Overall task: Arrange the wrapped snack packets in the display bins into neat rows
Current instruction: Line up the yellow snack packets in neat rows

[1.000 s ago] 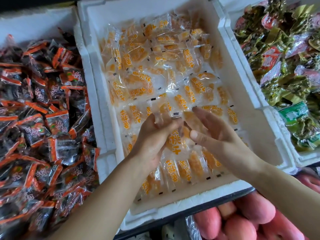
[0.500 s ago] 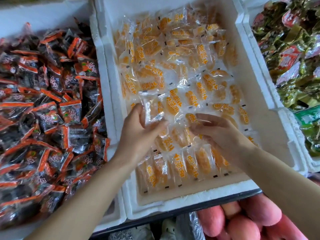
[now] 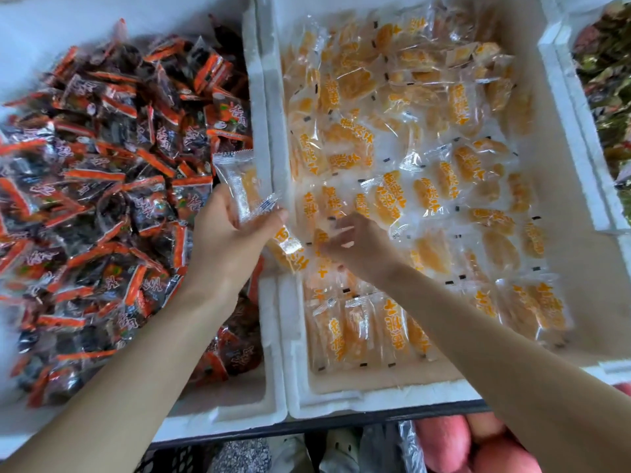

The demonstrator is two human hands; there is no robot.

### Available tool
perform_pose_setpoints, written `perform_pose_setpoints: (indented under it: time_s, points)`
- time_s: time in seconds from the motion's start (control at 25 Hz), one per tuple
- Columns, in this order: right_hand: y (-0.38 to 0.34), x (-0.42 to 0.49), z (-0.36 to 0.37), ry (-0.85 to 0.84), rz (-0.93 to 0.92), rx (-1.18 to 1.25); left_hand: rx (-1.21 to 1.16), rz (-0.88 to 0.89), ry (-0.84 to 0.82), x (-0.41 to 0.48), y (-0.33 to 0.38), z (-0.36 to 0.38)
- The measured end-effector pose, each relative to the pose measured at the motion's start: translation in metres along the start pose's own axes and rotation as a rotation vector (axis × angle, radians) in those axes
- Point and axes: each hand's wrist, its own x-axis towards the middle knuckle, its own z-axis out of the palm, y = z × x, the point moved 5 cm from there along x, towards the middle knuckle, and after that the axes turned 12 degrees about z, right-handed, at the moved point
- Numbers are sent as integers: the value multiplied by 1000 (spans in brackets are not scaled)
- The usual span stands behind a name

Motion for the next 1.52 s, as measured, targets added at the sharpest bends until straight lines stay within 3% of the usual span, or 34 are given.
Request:
perform_pose_setpoints:
  time_s: [0.4, 0.52, 0.64, 0.72, 0.92, 1.04, 1.12, 1.2, 1.52]
  points:
    - [-13, -6, 10, 14, -167, -528, -135, -24, -57, -8, -10, -4]
    - [-22, -28, -6, 93, -295, -264, -140, -22, -77, -10, -10, -1]
    - [-23, -59, -13, -118, -266, -14, -126, -32, -114, -15, -11, 9]
    - [-18, -74, -12, -207, -224, -37, -89, -37, -149, -21, -13, 17]
    - [-1, -72, -26, -218, -93, -31, -78, -83, -152, -31, -8, 36]
    - [9, -57, -50, -46, -78, -37, -302, -176, -26, -28, -3, 35]
    - [20, -42, -61, 133, -62, -89, -332, -209, 13, -23, -6, 29]
    - [29, -30, -55, 200, -32, -162, -315, -231, 38, -22, -10, 25]
    - [28, -16, -16, 93, -69, -237, -84, -150, -78, -30, -10, 23]
